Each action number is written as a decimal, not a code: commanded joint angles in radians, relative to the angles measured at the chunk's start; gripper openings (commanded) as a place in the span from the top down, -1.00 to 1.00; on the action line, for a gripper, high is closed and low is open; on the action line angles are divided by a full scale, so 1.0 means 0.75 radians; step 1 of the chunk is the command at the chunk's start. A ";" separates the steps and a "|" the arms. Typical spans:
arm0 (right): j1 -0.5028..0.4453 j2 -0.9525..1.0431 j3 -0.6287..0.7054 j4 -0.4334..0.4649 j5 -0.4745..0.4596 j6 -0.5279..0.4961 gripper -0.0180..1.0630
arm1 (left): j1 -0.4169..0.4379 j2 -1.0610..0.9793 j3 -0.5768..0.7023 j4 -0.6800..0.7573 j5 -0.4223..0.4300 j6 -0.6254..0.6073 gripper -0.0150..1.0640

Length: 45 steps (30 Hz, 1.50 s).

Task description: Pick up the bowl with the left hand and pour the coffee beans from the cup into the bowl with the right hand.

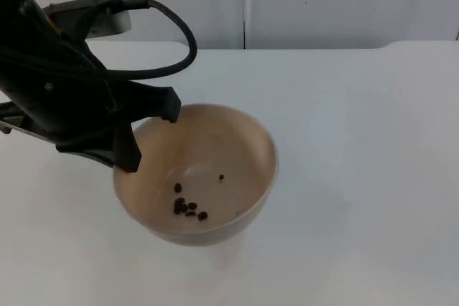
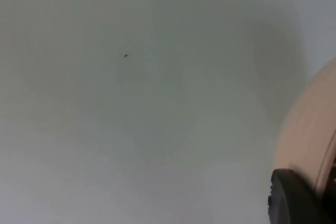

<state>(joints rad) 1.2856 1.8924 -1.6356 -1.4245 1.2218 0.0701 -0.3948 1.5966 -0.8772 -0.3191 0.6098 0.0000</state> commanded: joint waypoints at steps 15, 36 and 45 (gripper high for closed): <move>0.044 -0.001 0.055 -0.127 -0.001 0.118 0.97 | -0.009 -0.003 -0.008 -0.023 -0.008 0.000 0.98; 0.046 -0.001 0.055 -0.083 -0.001 0.147 0.97 | -0.009 -0.003 -0.008 -0.025 -0.009 0.000 0.98; 0.023 -0.001 0.055 -0.007 -0.001 0.215 0.97 | -0.009 -0.003 -0.008 -0.025 -0.009 0.000 0.98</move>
<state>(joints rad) 1.3154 1.8930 -1.5957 -1.4353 1.2218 0.2171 -0.3948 1.5966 -0.8774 -0.3250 0.6098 0.0000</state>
